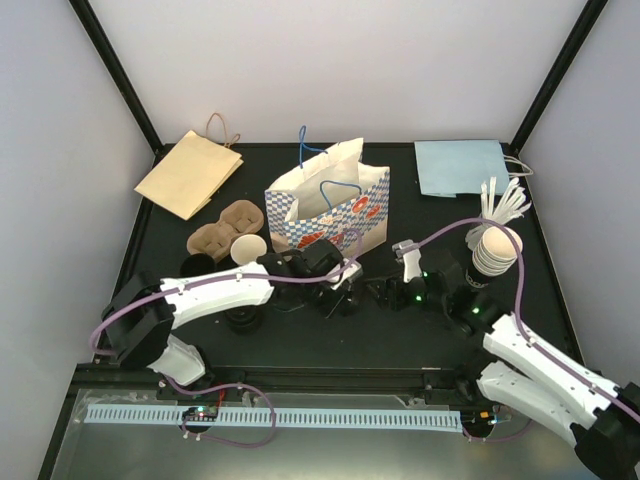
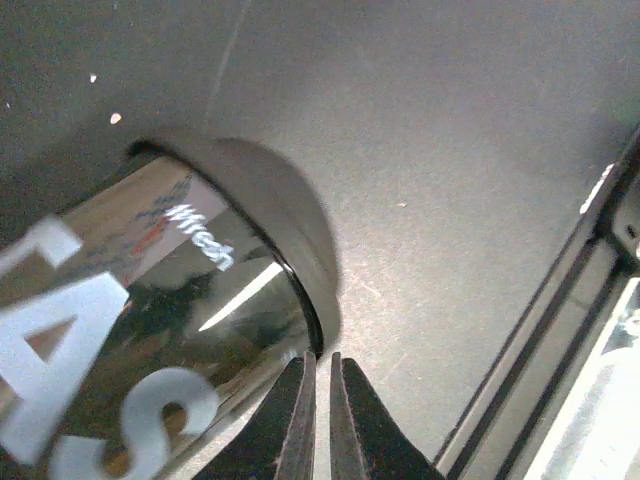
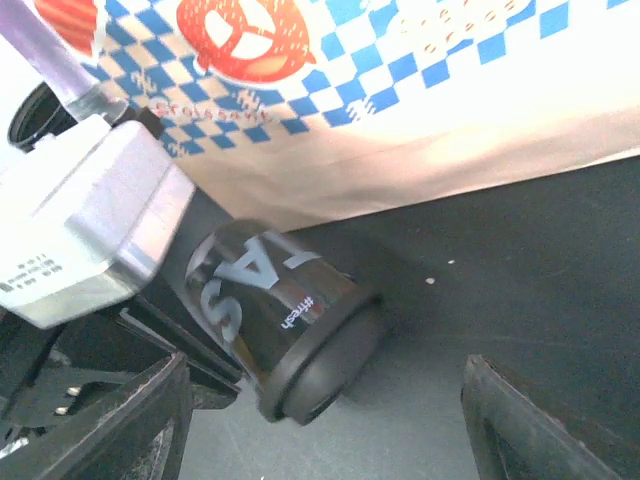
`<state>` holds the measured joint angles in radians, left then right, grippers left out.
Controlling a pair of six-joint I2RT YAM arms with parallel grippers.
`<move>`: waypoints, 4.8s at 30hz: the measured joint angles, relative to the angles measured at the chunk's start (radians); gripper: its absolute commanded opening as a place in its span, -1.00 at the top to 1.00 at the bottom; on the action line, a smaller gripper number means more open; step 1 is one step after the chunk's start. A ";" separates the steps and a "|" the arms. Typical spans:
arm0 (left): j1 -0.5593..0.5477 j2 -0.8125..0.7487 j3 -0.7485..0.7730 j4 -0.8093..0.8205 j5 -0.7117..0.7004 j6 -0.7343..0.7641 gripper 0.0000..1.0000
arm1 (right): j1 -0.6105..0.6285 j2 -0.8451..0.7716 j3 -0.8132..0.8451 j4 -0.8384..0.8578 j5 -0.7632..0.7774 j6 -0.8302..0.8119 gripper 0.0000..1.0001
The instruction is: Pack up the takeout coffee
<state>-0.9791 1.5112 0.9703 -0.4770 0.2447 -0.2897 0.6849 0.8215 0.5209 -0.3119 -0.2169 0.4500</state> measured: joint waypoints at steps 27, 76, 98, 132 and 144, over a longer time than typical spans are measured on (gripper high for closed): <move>0.111 -0.204 -0.091 -0.175 -0.095 -0.130 -0.97 | -0.001 0.031 -0.054 0.055 -0.042 -0.056 -0.95; 0.054 -0.376 -0.360 0.220 -0.013 0.041 -0.14 | -0.002 0.256 0.288 -0.314 -0.262 -0.002 -1.00; 0.054 -0.457 -0.380 0.318 -0.005 0.092 -0.15 | -0.001 0.146 0.324 -0.358 -0.173 0.031 -1.00; 0.027 -0.479 -0.401 0.354 0.021 0.237 -0.15 | 0.010 0.352 0.505 -0.486 -0.322 0.004 -0.72; -0.002 -0.492 -0.420 0.355 -0.016 0.275 -0.14 | 0.010 0.375 0.505 -0.490 -0.350 0.009 -0.61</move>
<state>-0.9806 1.0187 0.5507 -0.1219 0.2287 -0.0143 0.6952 1.1961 1.0264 -0.8017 -0.5671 0.4587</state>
